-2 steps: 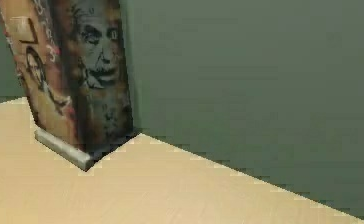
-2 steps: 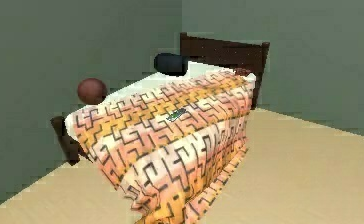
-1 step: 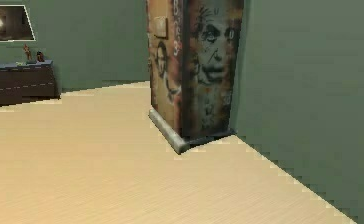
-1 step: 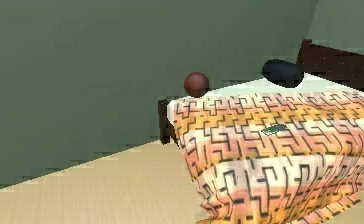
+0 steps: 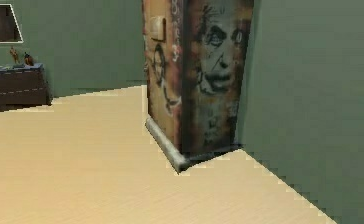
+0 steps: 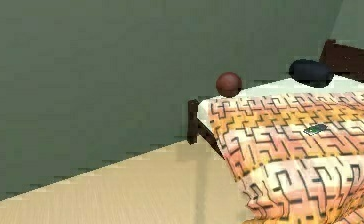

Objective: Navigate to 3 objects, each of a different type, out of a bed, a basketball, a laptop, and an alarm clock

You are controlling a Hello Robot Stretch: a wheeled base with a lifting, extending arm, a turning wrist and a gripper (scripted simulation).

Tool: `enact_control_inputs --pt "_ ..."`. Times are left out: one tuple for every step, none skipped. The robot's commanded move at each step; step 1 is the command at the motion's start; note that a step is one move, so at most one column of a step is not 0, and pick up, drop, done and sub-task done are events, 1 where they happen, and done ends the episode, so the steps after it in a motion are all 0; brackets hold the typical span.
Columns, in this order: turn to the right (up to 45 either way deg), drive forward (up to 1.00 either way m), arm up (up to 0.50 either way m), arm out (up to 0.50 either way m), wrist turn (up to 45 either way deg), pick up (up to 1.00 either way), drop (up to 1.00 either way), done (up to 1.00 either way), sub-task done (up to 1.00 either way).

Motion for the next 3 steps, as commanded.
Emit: enact_control_inputs --pt "45.0 0.0 0.0 0.0 0.0 0.0 0.0 0.0 0.0" --pt "36.0 0.0 0.0 0.0 0.0 0.0 0.0 0.0 0.0" --pt "0.0 0.85 0.0 0.0 0.0 0.0 0.0 0.0 0.0"
